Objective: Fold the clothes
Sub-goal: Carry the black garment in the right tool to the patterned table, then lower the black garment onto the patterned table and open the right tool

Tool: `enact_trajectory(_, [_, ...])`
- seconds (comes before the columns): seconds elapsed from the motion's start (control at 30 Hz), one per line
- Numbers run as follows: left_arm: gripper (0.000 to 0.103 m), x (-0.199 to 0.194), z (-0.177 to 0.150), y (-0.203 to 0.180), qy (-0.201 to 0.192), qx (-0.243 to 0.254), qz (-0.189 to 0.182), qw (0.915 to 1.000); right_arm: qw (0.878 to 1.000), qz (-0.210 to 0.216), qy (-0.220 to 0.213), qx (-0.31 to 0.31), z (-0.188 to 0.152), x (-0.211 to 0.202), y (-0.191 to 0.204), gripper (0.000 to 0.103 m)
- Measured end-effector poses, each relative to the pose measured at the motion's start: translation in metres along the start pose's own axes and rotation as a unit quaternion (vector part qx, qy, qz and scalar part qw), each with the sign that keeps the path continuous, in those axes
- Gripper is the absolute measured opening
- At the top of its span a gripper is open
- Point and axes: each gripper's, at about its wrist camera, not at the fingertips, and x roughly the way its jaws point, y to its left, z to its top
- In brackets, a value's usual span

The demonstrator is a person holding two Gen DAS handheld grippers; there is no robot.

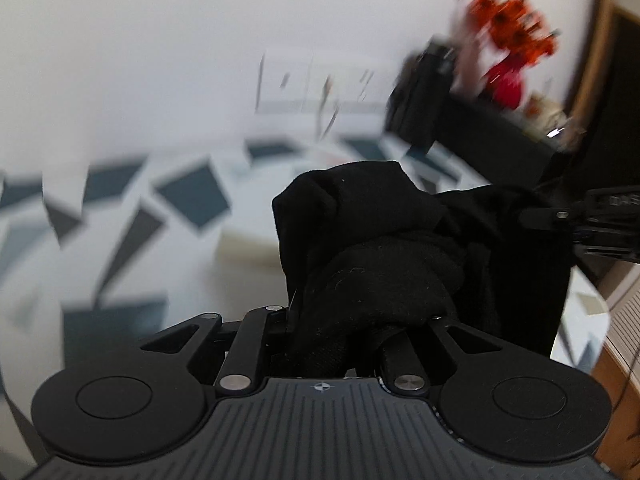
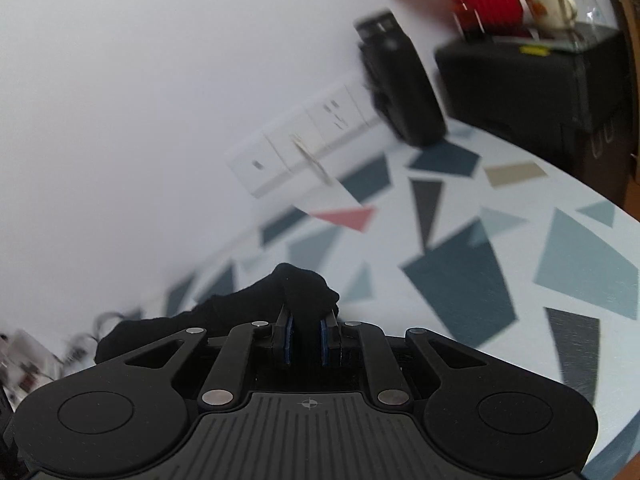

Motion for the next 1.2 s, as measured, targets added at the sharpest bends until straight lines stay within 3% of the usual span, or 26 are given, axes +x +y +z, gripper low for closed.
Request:
enact_trajectory(0.17, [0.015, 0.032, -0.015, 0.005, 0.070, -0.040, 0.027, 0.9964, 0.999, -0.022, 0.039, -0.003, -0.016, 0.018, -0.027, 0.012])
enact_trajectory(0.43, [0.017, 0.052, -0.009, 0.007, 0.097, -0.060, 0.046, 0.9925, 0.995, -0.047, 0.084, -0.010, -0.026, 0.036, -0.045, 0.013])
enact_trajectory(0.57, [0.018, 0.054, -0.008, 0.012, 0.099, -0.073, 0.042, 0.9916, 0.994, -0.049, 0.098, -0.011, -0.022, 0.048, -0.047, 0.014])
enact_trajectory(0.8, [0.019, 0.041, -0.016, 0.040, 0.082, -0.150, 0.021, 0.9850, 0.992, -0.029, 0.126, -0.011, 0.000, 0.085, -0.045, 0.015])
enact_trajectory(0.87, [0.019, 0.036, -0.022, 0.050, 0.074, -0.179, 0.014, 0.9809, 0.991, -0.018, 0.134, -0.024, 0.008, 0.099, -0.035, 0.015])
enact_trajectory(0.93, [0.019, 0.027, -0.031, 0.065, 0.068, -0.229, -0.007, 0.9710, 0.989, -0.006, 0.143, -0.037, 0.016, 0.113, -0.025, 0.015])
enact_trajectory(1.03, [0.021, 0.004, -0.046, 0.081, 0.048, -0.257, -0.004, 0.9652, 0.986, 0.011, 0.156, -0.049, 0.021, 0.138, -0.008, 0.015])
enact_trajectory(1.13, [0.031, -0.023, -0.059, 0.092, 0.017, -0.268, 0.019, 0.9629, 0.984, 0.015, 0.169, -0.059, 0.018, 0.161, 0.006, 0.015])
enact_trajectory(1.17, [0.039, -0.031, -0.063, 0.095, 0.005, -0.270, 0.025, 0.9626, 0.985, 0.010, 0.164, -0.061, 0.015, 0.166, 0.010, 0.016])
enact_trajectory(1.2, [0.057, -0.039, -0.065, 0.097, -0.004, -0.270, 0.041, 0.9620, 0.986, 0.003, 0.154, -0.060, 0.013, 0.169, 0.011, 0.016])
